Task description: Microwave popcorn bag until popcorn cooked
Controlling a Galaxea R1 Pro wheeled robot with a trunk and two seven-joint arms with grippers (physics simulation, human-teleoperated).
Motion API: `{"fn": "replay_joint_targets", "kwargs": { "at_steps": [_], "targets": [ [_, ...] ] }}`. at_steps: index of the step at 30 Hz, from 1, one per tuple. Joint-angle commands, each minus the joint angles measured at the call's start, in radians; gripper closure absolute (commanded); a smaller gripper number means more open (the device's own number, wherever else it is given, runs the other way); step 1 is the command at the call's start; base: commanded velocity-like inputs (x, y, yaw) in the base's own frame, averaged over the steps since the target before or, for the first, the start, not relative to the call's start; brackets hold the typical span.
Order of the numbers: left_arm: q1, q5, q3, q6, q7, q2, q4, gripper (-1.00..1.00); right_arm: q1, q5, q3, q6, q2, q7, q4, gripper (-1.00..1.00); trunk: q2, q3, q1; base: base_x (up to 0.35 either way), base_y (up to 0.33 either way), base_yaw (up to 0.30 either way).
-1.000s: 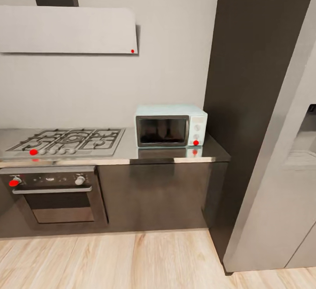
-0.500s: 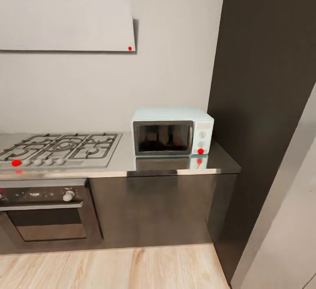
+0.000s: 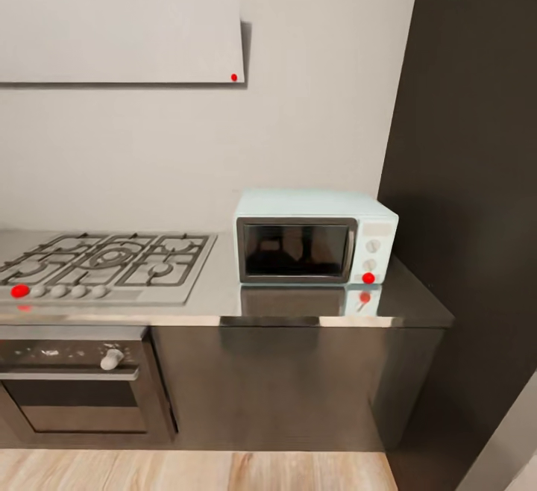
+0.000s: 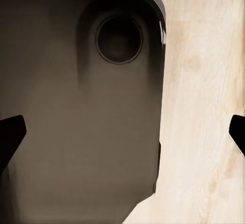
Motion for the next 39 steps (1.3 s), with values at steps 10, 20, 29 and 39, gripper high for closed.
{"fn": "replay_joint_targets", "kwargs": {
  "at_steps": [10, 20, 29, 39],
  "targets": [
    [0.0, 0.005, 0.001, -0.005, 0.001, 0.0, -0.001, -1.0, 0.0, 0.003, 0.003, -0.003, 0.0, 0.0, 0.0, -1.0, 0.0, -0.001, 0.001, 0.199, 0.0, 0.0],
    [0.0, 0.005, 0.002, -0.006, 0.001, 0.0, -0.002, -1.0, 0.0, 0.0, 0.003, -0.027, 0.003, 0.0, 0.0, -1.0, 0.0, -0.001, 0.001, 0.002, 0.0, 0.0],
    [0.0, 0.005, 0.002, -0.005, 0.001, 0.0, -0.002, -1.0, 0.0, -0.003, 0.002, -0.026, 0.003, -0.001, 0.0, -1.0, 0.0, -0.001, 0.001, 0.0, 0.0, 0.0],
    [0.0, 0.005, 0.003, -0.007, 0.001, 0.0, -0.003, -1.0, 0.002, 0.007, 0.04, 0.114, -0.003, 0.021, -0.393, -1.0, 0.0, -0.001, 0.001, 0.0, 0.0, 0.0]
  ]
}}
